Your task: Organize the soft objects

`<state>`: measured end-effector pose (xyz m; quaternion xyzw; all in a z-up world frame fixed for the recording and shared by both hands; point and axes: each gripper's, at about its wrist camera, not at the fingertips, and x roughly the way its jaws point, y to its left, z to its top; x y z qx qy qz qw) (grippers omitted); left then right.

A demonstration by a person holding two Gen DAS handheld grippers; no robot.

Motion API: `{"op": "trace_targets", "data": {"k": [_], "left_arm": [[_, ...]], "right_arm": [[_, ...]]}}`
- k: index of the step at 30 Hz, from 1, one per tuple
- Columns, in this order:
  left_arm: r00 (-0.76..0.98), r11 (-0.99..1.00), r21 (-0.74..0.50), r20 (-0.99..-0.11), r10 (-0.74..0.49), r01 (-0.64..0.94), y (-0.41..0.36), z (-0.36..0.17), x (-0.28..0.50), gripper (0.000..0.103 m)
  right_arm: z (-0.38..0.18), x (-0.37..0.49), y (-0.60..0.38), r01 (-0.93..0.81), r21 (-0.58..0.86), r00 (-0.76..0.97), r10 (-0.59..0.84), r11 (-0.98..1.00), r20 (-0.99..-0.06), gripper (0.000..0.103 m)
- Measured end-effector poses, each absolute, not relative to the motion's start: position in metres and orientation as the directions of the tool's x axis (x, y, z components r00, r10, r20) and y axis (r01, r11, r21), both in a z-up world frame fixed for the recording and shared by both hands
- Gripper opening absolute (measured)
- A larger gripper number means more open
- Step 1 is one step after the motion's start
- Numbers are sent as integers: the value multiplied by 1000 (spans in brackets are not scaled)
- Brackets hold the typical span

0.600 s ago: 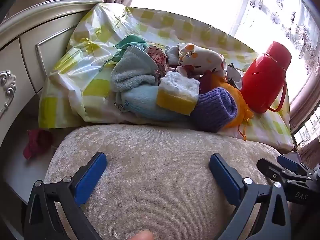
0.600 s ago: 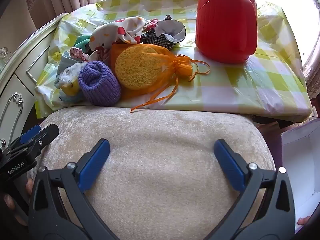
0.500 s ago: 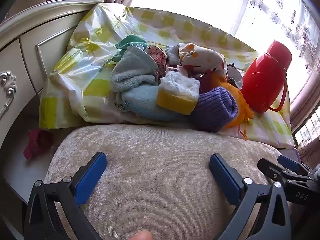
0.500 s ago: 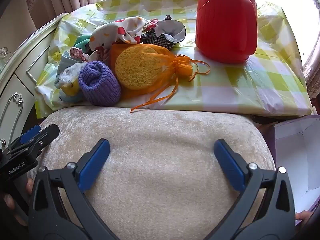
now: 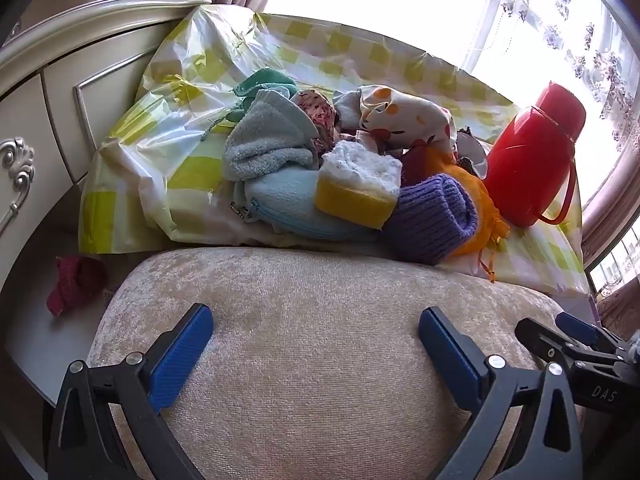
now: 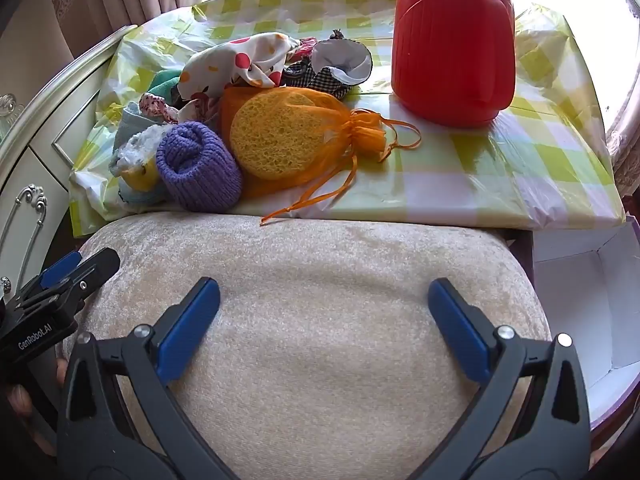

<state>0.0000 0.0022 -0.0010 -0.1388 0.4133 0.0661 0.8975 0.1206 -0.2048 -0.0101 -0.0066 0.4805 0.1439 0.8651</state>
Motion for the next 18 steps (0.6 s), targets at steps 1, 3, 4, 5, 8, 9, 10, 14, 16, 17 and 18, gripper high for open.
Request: {"op": "trace_targets", "data": {"k": [1,3,4,5,8,9,10,14,16,17,18], "left_arm": [[650,953,-194,-760,5,-234,2,-1,0,103],[648,953,-190,-762,8,-235,1,-2,0,103],[644,954,-186,-765,10,-236,0,-2,0,103],[642,954,-183,-767,12,-236,0,-2,1,103],[642,955,-183,-767,11,-235,0,-2,2,103],[643,954,-184,-766,11,-235,0,-3,2,103],[644,955,-182,-765,13,-235,0,-3,2,103],[646,955,-177,-763,19,-237,-1,-3,3,103],[647,956,-173,-762,22,-237,-1,-3,2,103],[650,956,-175,-759,23,-237,-1,-3,2,103],[653,955,-175,-757,24,-238,-1,-3,1,103]], "right_arm": [[-10,121,-205,-255,127,497,243,958,-833,103],[-10,121,-205,-255,127,497,243,958,-833,103],[-10,121,-205,-255,127,498,243,959,-832,103],[-10,121,-205,-254,128,501,244,959,-830,103],[-11,118,-203,-253,128,507,244,959,-827,103],[-10,118,-205,-252,127,511,243,959,-825,103],[-10,117,-205,-252,127,518,244,959,-819,103],[-13,117,-206,-248,130,540,248,960,-804,103],[-13,118,-204,-249,130,538,248,960,-805,103],[-13,118,-204,-249,129,538,248,960,-805,103],[-13,118,-204,-249,127,539,247,960,-805,103]]}}
